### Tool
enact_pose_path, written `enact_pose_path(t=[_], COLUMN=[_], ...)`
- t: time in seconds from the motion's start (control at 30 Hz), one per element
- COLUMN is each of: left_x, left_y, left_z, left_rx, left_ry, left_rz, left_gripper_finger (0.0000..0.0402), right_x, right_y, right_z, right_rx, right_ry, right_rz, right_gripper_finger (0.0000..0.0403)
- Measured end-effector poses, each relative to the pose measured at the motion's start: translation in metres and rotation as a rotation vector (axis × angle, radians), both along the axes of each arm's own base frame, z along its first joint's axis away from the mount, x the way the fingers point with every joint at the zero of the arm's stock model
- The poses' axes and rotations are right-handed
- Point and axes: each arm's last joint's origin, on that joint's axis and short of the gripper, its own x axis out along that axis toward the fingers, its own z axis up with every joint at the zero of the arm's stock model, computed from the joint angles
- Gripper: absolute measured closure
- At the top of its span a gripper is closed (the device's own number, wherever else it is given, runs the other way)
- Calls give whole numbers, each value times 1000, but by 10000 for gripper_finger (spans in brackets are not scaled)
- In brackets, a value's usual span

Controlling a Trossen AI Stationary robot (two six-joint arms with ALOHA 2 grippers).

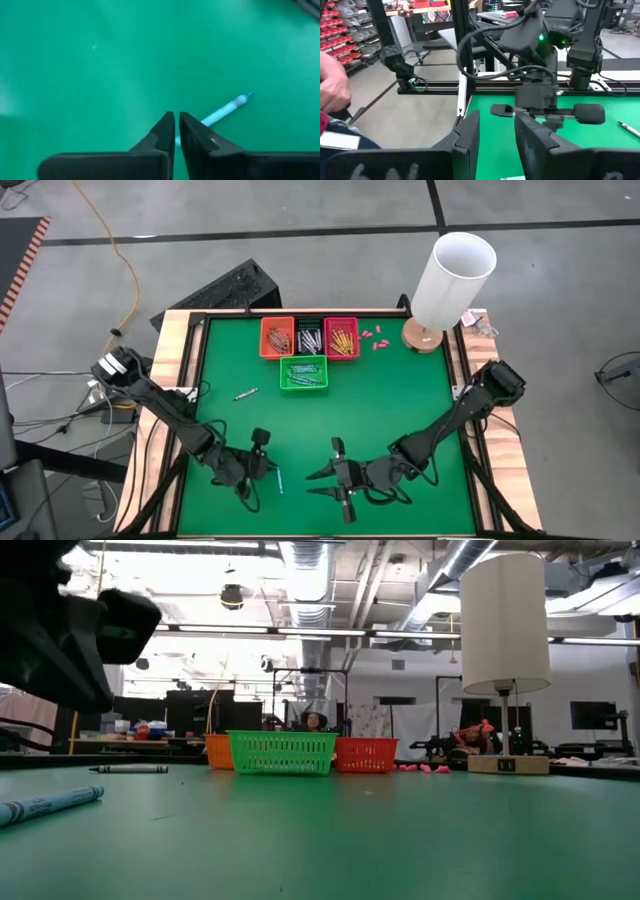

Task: Sort crayons
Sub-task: Put a blue crayon in the green basket

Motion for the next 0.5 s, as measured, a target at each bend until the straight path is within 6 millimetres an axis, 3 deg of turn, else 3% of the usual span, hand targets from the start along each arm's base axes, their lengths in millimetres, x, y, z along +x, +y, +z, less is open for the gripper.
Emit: enact_pose_path(t=[0.33, 0.5], left_x=[3, 8], left_y=[-13, -10], left_z=[10, 11], left_rx=[-51, -21], left_ry=[222, 187], left_rz=[-253, -277], left_gripper_finger=[401, 401], right_x=[0, 0], right_y=[0, 0], right_z=[0, 0], right_rx=[12, 18], right_ry=[2, 4], right_rz=[-1, -1], right_gripper_finger=[280, 280])
